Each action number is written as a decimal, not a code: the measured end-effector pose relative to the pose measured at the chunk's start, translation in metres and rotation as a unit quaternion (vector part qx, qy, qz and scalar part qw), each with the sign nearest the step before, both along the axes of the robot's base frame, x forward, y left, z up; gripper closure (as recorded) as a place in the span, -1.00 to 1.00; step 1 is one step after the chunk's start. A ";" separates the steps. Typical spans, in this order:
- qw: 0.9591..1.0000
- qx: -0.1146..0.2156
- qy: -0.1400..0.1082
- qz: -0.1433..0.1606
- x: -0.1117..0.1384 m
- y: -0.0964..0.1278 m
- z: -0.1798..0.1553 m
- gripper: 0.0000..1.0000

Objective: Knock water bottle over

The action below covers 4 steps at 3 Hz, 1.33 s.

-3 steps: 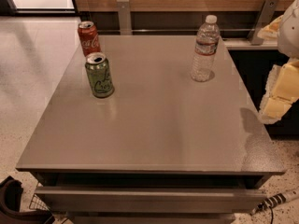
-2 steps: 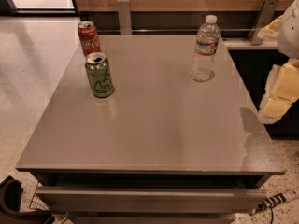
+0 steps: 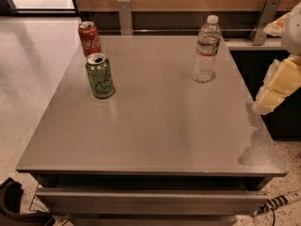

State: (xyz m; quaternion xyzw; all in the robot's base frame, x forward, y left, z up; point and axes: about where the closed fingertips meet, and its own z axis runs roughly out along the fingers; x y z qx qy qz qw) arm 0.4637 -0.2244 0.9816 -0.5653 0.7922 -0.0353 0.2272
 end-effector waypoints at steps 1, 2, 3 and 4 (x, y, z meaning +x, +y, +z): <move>0.989 0.135 -0.043 -0.049 0.054 -0.014 -0.030 -1.00; 0.965 0.235 -0.094 -0.075 0.102 -0.017 -0.035 -1.00; 0.938 0.306 -0.142 -0.083 0.148 -0.020 -0.027 -1.00; 0.905 0.386 -0.168 -0.062 0.184 0.002 -0.025 -1.00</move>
Offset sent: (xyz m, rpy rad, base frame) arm 0.1699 -0.0382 -0.0258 0.7335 -0.3799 -0.2422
